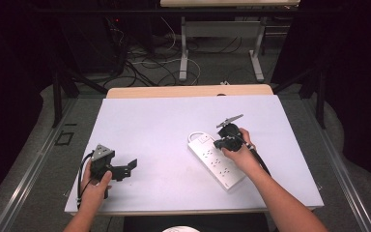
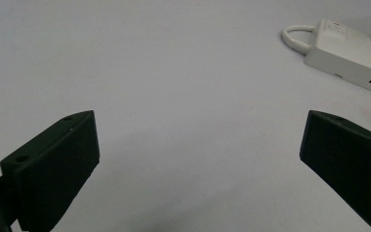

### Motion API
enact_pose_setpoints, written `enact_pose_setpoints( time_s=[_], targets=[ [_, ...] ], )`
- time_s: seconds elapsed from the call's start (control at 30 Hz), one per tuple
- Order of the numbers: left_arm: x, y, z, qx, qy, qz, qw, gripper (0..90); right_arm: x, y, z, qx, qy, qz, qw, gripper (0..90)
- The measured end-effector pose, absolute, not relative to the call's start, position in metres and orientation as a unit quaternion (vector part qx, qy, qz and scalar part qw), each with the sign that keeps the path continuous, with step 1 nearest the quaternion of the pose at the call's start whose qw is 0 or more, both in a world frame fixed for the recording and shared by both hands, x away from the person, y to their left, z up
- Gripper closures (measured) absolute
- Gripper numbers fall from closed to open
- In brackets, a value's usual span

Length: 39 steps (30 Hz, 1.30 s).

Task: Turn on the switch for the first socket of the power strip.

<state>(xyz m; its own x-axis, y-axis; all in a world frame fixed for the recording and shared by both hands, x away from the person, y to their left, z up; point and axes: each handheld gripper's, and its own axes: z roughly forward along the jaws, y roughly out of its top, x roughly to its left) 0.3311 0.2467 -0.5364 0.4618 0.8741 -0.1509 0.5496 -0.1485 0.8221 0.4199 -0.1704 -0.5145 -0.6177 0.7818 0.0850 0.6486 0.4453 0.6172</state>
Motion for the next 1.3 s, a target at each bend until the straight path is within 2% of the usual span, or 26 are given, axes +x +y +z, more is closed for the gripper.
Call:
enact_pose_setpoints(
  time_s=[0.2,1.3],
  targets=[
    [0.331,0.247,-0.537,0.734,0.485,0.185,0.437,0.6,0.423,-0.167,-0.519,0.433,0.838,0.314,0.110,90.0],
    [0.332,0.246,-0.537,0.736,0.483,0.185,0.436,0.7,0.426,-0.164,-0.525,0.435,0.829,0.332,0.119,90.0]
  ],
)
